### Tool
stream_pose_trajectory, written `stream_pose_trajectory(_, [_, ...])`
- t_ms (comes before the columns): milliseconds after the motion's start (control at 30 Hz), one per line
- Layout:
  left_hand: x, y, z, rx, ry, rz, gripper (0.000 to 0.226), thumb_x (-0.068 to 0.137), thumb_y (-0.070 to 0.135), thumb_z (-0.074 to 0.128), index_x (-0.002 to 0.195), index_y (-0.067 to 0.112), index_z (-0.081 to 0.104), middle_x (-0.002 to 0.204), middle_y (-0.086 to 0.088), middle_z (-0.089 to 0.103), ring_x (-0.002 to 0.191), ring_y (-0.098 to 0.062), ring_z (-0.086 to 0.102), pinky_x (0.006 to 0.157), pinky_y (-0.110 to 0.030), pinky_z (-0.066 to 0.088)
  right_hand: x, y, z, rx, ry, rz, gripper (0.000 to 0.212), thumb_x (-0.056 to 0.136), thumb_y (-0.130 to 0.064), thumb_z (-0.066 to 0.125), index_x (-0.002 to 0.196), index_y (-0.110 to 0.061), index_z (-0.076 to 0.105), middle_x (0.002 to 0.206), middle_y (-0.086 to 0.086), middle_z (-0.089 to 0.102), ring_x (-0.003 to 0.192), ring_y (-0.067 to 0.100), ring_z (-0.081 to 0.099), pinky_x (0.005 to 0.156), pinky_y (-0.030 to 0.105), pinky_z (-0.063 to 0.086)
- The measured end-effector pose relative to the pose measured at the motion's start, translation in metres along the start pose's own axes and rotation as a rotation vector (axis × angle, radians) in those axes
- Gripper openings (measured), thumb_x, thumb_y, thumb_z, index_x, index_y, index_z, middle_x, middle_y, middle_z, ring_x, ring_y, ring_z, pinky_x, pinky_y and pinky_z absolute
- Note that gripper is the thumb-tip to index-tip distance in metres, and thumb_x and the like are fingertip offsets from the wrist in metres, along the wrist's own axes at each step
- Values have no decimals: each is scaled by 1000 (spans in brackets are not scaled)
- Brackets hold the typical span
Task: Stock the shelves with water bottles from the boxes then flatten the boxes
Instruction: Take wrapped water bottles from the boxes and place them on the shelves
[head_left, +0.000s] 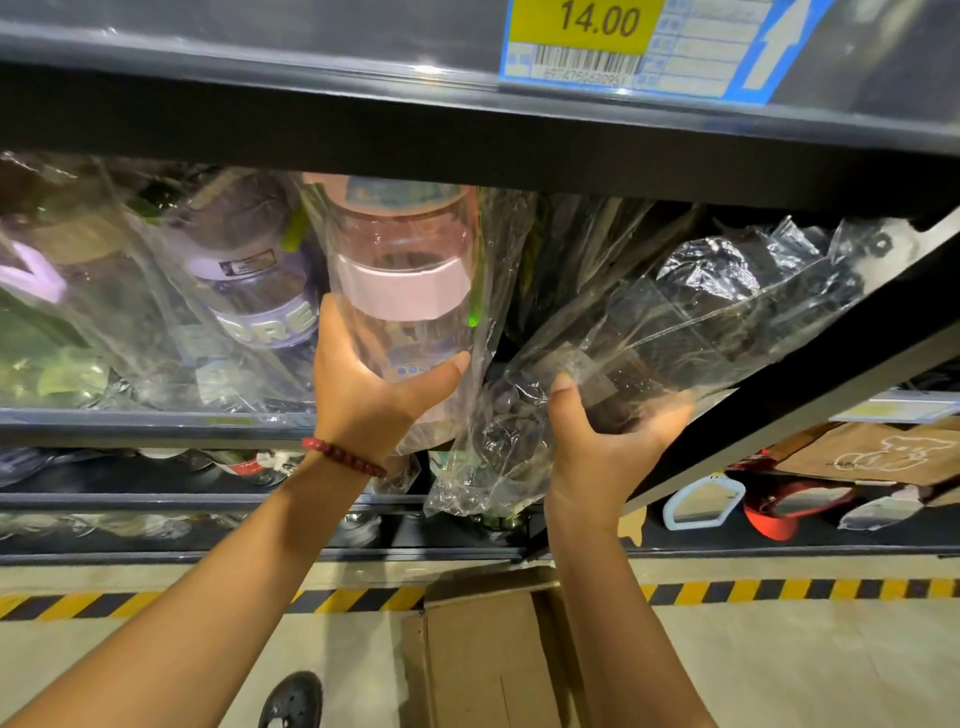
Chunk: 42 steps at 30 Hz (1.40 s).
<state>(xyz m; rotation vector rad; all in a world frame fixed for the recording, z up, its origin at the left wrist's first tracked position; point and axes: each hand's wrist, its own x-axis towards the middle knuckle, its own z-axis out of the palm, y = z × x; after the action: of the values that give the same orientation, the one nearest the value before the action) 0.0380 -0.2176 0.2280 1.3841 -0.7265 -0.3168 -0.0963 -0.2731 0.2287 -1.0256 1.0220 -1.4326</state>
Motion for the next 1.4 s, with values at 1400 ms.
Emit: stream_pose_trajectory(1400, [-13,-5,16,-69,75,-1,72,51,19,84,110,29,44,111,11,56,105,2,58,85,-17,49,50,-18,-12,129,-85,226,85,67,-10,73,140,-18,29,134,11,52,117,20,58,101,42,47])
